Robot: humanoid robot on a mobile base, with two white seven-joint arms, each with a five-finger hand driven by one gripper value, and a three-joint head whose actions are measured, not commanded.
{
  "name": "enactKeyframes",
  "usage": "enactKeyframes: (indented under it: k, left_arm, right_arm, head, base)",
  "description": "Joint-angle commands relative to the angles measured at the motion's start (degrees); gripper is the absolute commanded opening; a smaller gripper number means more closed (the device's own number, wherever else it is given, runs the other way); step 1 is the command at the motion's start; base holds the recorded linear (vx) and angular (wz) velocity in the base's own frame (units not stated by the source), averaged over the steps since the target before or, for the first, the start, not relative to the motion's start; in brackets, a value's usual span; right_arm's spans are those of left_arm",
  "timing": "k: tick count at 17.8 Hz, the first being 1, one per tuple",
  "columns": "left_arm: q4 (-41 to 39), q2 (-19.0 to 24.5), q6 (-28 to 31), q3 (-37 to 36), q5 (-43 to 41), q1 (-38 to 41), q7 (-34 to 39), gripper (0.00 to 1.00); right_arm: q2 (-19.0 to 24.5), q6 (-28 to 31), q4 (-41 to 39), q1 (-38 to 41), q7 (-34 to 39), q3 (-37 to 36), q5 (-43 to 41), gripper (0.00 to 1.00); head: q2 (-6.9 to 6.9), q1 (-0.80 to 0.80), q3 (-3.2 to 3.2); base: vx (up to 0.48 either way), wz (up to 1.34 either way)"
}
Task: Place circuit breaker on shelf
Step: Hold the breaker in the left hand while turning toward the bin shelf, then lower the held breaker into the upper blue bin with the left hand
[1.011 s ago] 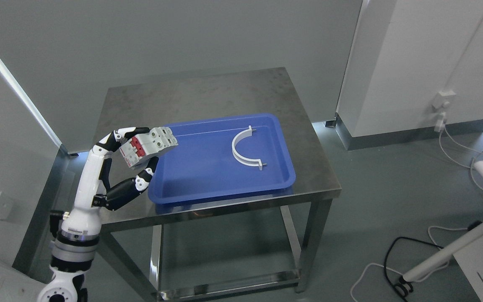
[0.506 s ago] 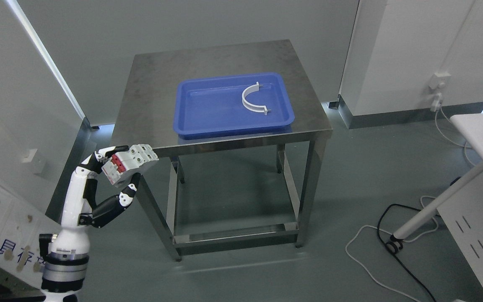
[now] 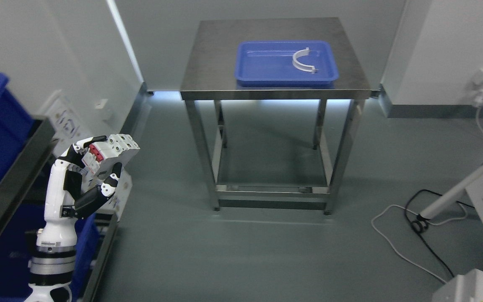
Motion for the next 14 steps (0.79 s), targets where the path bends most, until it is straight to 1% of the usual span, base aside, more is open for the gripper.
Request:
enactKeyframes:
  k: [1,2,4,8,10,11,12,14]
  left_arm:
    - [-0.04,0.88,2.39,1.54,0.24,-5.13,-1.61,0.19]
    - [-0.04,0.79,2.4,1.19,0.24,-6.1,-2.48,0.19]
    - [-0.04,0.79,3.7,-2.83,0.24,-9.08,-4.94,0.19]
    - [0.05,0.79,11.16,-8.82,0.15,-17.51,-5.04,0.19]
    - [0.05,1.57,15.82,-9.27,-0.2,-21.12,-5.12,0.19]
    - [0.23,3.41,17.5,-9.27,-1.07,-22.62,-5.65,0.19]
    - [0.84,6.12,19.43,-9.36,-2.12,-24.46,-7.13,0.19]
    - [3.29,10.43,23.21,-9.36,-3.53,-27.54,-11.16,0.19]
  right_arm:
    - [-1.0,-0.04,0.0,-0.06,0.23,0.0,0.0,1.0]
    - [-1.0,-0.04,0.0,-0.06,0.23,0.0,0.0,1.0]
    - [-1.0,-0.04,0.0,-0.06,0.23,0.0,0.0,1.0]
    - [-1.0,-0.04,0.0,-0.06,0.23,0.0,0.0,1.0]
    - [-1.0,-0.04,0.0,-0.06,0.23,0.0,0.0,1.0]
    - [-1.0,-0.04,0.0,-0.06,0.23,0.0,0.0,1.0]
    - [-1.0,-0.04,0.0,-0.06,0.23,0.0,0.0,1.0]
    - [-1.0,-0.04,0.0,-0.06,0.23,0.0,0.0,1.0]
  head:
    - [0.0,0.0,0.0]
    - [0.0,0.0,0.0]
    - [0.0,0.0,0.0]
    - [0.0,0.0,0.0]
    - [0.0,0.0,0.0]
    - [0.0,0.0,0.0]
    - [0.0,0.0,0.0]
    - [0.0,0.0,0.0]
  base:
    - [-0.405,0.73]
    - [-0.381,0.95]
    - [-0.322,1.13]
    - [-0.315,1.3]
    - [-0.254,1.6]
    - [-0.281,1.54]
    - [-0.161,1.46]
    - [-0.13,1.35]
